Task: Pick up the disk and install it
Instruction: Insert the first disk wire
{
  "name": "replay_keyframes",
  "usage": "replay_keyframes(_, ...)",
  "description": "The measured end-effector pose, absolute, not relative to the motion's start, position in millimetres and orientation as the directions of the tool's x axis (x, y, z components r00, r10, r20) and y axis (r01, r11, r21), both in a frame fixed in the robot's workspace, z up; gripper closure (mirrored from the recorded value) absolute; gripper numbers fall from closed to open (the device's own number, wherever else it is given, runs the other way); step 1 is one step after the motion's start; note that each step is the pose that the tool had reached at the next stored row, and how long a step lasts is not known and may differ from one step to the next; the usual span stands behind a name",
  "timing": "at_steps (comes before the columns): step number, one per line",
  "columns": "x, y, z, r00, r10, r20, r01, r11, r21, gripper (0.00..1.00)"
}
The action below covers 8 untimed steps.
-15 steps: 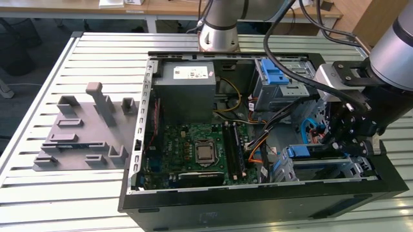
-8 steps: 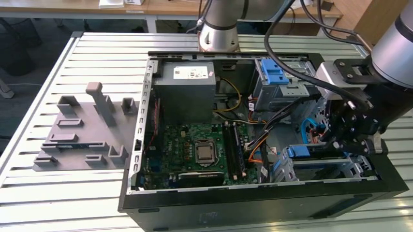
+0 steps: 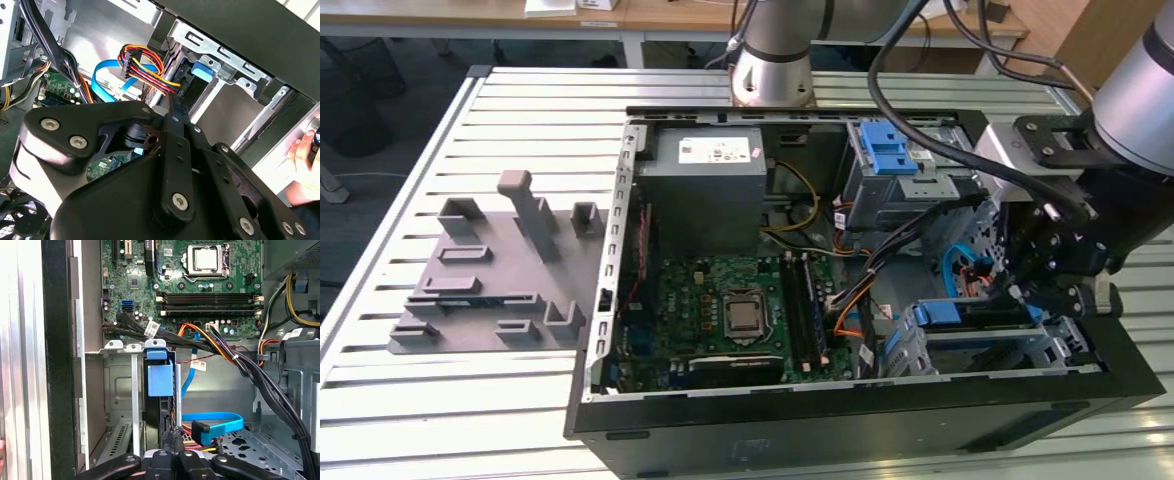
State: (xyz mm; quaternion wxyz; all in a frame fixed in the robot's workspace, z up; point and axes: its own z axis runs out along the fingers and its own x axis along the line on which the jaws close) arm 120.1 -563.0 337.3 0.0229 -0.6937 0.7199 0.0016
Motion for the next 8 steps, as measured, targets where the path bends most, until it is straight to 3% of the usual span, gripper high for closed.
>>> replay_keyframes(8,120.1,-563.0,337.5,-0.036,-0.999,-0.035,-0.999,0.037,-0.029,0.89)
